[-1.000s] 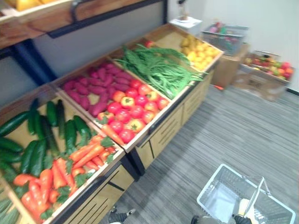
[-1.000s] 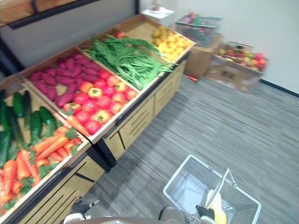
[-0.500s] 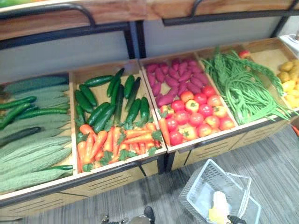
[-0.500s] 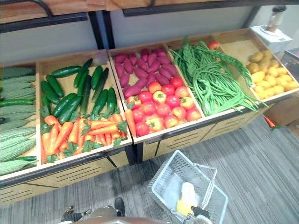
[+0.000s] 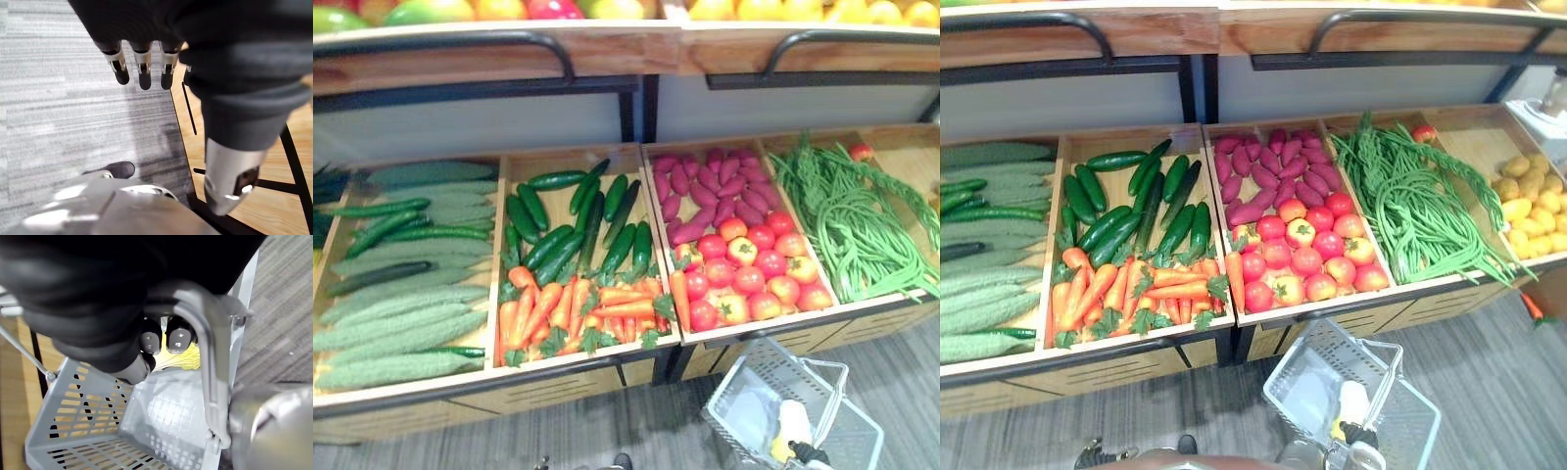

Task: Pick vegetable in the basket

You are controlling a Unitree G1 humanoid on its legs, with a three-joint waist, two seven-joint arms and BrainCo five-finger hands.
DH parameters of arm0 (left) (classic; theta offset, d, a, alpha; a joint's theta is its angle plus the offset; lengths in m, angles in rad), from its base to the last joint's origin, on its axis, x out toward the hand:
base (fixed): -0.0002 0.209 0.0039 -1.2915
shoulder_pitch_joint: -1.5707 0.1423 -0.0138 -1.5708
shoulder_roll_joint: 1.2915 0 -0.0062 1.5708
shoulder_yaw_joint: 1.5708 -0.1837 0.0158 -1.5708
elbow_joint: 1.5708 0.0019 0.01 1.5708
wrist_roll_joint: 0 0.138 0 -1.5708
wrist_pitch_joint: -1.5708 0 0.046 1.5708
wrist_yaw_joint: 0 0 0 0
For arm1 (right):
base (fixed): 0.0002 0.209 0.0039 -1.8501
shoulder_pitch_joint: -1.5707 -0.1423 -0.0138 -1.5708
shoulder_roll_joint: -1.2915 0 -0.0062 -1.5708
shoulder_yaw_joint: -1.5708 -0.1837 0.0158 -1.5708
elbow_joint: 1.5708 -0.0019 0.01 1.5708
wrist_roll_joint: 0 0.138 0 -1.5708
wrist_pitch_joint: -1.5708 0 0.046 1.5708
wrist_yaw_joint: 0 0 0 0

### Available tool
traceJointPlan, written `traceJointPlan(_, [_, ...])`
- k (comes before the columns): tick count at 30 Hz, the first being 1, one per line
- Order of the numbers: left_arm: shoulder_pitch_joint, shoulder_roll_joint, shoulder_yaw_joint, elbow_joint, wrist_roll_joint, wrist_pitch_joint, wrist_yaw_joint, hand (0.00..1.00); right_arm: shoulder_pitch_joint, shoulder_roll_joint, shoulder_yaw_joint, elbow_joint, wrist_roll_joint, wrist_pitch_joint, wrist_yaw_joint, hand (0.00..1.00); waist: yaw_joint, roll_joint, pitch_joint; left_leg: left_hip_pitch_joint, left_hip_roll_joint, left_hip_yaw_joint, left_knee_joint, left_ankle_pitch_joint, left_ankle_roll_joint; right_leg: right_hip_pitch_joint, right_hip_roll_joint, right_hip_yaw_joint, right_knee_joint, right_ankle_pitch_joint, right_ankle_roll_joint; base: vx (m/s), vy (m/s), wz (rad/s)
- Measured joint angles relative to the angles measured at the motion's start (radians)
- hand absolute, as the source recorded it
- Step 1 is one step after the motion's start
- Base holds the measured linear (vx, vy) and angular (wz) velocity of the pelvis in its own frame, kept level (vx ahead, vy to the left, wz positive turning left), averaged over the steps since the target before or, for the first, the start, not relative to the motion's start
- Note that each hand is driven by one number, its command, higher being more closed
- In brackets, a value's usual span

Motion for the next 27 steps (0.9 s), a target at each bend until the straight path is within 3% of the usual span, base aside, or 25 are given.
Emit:
traceJointPlan(2, [-0.007, -0.005, 0.025, 0.004, -0.002, 0.002, 0.001, 0.00, 0.015, -0.004, -0.017, 0.001, 0.007, 0.002, -0.002, 1.00, 0.000, -0.003, 0.001, -0.008, 0.015, -0.028, 0.007, -0.007, -0.025, -0.006, 0.035, 0.059, -0.221, 0.002, 0.008, 0.01, -0.158, 0.50])
traceJointPlan(3, [-0.012, -0.003, 0.048, 0.002, -0.003, 0.001, 0.002, 0.00, 0.029, 0.003, -0.041, 0.010, 0.011, 0.006, -0.003, 1.00, 0.002, -0.020, -0.001, -0.023, 0.011, -0.049, 0.019, -0.026, -0.042, -0.002, 0.045, 0.117, -0.360, 0.034, 0.039, -0.03, -0.195, 0.55])
traceJointPlan(4, [-0.013, 0.000, 0.064, 0.001, -0.004, -0.001, 0.002, 0.00, 0.038, 0.010, -0.052, 0.014, 0.013, 0.008, -0.004, 1.00, 0.003, -0.037, -0.005, -0.028, 0.003, -0.055, 0.022, -0.030, -0.049, -0.003, 0.041, 0.141, -0.407, 0.074, 0.044, -0.01, -0.298, 0.60])
traceJointPlan(5, [-0.014, 0.002, 0.101, 0.002, -0.004, -0.002, 0.004, 0.00, 0.054, 0.023, -0.079, 0.020, 0.015, 0.010, -0.004, 1.00, 0.003, -0.066, -0.016, -0.029, -0.006, -0.061, 0.013, -0.030, -0.074, 0.006, 0.033, 0.168, -0.449, 0.079, 0.080, 0.04, -0.351, 0.36])
traceJointPlan(7, [-0.006, -0.028, 0.141, 0.003, -0.004, -0.003, 0.007, 0.00, 0.058, 0.008, -0.112, 0.030, 0.022, 0.019, -0.007, 1.00, 0.002, -0.030, -0.032, -0.028, 0.045, -0.050, -0.015, -0.007, -0.106, 0.011, 0.083, 0.130, -0.492, 0.063, 0.067, 0.07, -0.345, 0.24])
traceJointPlan(9, [-0.007, -0.070, 0.182, 0.002, -0.004, -0.003, 0.016, 0.00, 0.080, -0.014, -0.165, 0.033, 0.021, 0.033, -0.007, 1.00, 0.002, 0.027, -0.046, -0.027, 0.109, -0.052, -0.051, 0.036, -0.149, 0.032, 0.145, 0.091, -0.545, 0.072, 0.049, 0.12, -0.264, 0.22])
traceJointPlan(11, [0.000, -0.080, 0.210, 0.000, -0.004, -0.003, 0.019, 0.00, 0.094, -0.014, -0.223, 0.041, 0.021, 0.048, -0.005, 1.00, 0.001, 0.033, -0.050, -0.018, 0.142, -0.051, -0.060, 0.044, -0.161, 0.059, 0.181, 0.073, -0.575, 0.085, 0.030, 0.14, -0.199, 0.11])
traceJointPlan(14, [0.014, -0.082, 0.236, -0.024, -0.003, -0.003, 0.020, 0.00, 0.125, -0.018, -0.284, 0.040, 0.008, 0.055, -0.005, 1.00, -0.002, 0.017, -0.067, -0.011, 0.155, -0.039, -0.062, 0.045, -0.168, 0.087, 0.202, 0.061, -0.614, 0.090, 0.022, 0.12, -0.084, 0.06])
traceJointPlan(17, [0.014, -0.089, 0.220, -0.091, -0.004, -0.003, 0.024, 0.00, 0.141, -0.021, -0.287, 0.039, -0.026, 0.056, -0.005, 1.00, -0.003, 0.013, -0.075, -0.010, 0.142, -0.023, -0.062, 0.046, -0.169, 0.102, 0.190, 0.057, -0.627, 0.094, 0.023, 0.09, 0.021, 0.06])
traceJointPlan(21, [0.050, -0.074, 0.051, -0.328, 0.026, -0.007, 0.051, 0.00, 0.152, -0.021, -0.260, 0.012, -0.035, 0.056, -0.010, 1.00, -0.003, 0.005, -0.077, -0.009, 0.119, -0.021, -0.061, 0.046, -0.169, 0.124, 0.169, 0.045, -0.651, 0.106, 0.038, 0.03, 0.048, 0.12])
traceJointPlan(22, [0.061, -0.056, 0.004, -0.438, 0.083, -0.029, 0.069, 0.00, 0.161, -0.021, -0.231, -0.013, -0.035, 0.054, -0.018, 1.00, -0.003, 0.007, -0.078, -0.009, 0.113, -0.018, -0.062, 0.045, -0.168, 0.126, 0.160, 0.045, -0.652, 0.109, 0.044, -0.01, 0.050, 0.05])
traceJointPlan(27, [0.177, 0.051, -0.012, -0.713, 0.202, -0.037, 0.129, 0.00, 0.206, -0.023, -0.139, -0.091, -0.030, 0.032, -0.023, 1.00, -0.010, 0.011, -0.082, 0.004, 0.103, 0.014, -0.062, 0.030, -0.158, 0.128, 0.155, 0.066, -0.668, 0.124, 0.048, -0.03, 0.038, -0.11])
